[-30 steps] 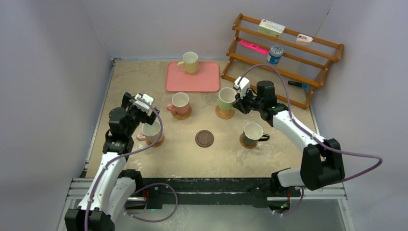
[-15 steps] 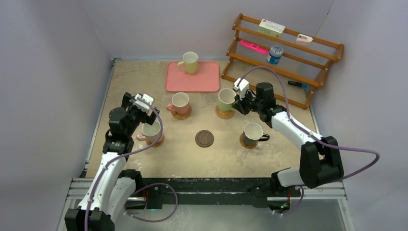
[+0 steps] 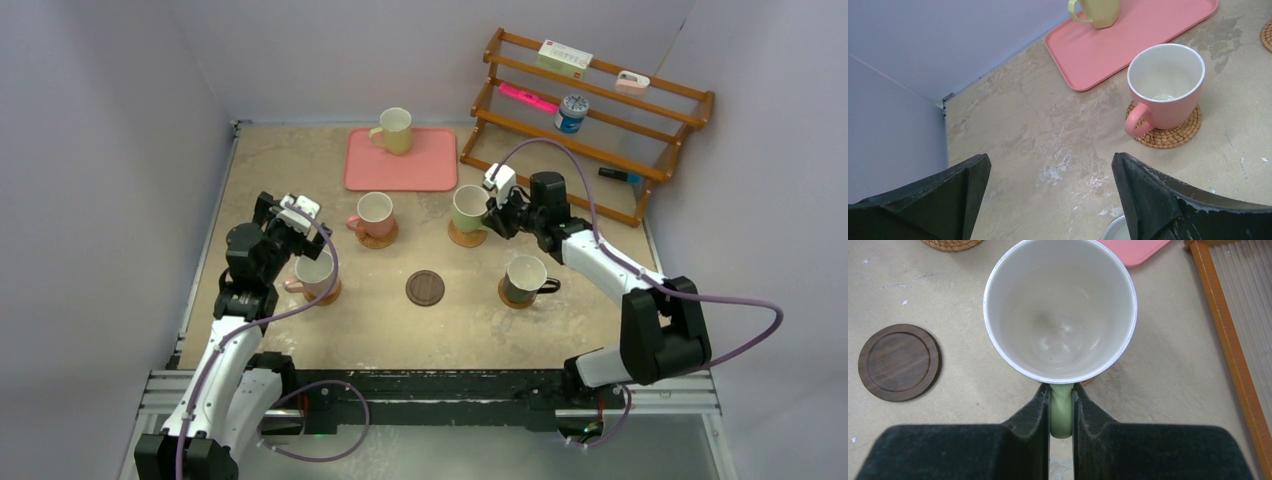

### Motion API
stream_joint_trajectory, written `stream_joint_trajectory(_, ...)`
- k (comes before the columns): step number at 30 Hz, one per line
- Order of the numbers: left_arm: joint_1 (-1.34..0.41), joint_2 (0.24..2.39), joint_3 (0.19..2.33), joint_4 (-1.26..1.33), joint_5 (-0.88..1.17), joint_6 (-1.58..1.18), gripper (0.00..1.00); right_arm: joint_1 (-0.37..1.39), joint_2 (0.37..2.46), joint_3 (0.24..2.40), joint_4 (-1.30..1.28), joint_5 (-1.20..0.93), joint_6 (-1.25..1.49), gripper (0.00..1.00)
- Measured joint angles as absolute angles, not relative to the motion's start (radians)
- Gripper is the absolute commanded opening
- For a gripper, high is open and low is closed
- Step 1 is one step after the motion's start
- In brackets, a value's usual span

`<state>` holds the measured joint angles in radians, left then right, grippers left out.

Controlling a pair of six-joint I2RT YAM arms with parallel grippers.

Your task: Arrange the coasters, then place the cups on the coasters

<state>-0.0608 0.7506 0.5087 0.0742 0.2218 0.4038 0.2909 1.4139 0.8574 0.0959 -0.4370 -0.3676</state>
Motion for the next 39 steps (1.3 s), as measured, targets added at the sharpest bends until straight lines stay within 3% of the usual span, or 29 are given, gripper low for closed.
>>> stream_joint_trajectory(39, -0.061, 0.751, 0.509, 0.074, 0.232, 0.404, 1.0, 0.291, 1.514, 0.858, 0.103, -0.409, -0.408, 0.0)
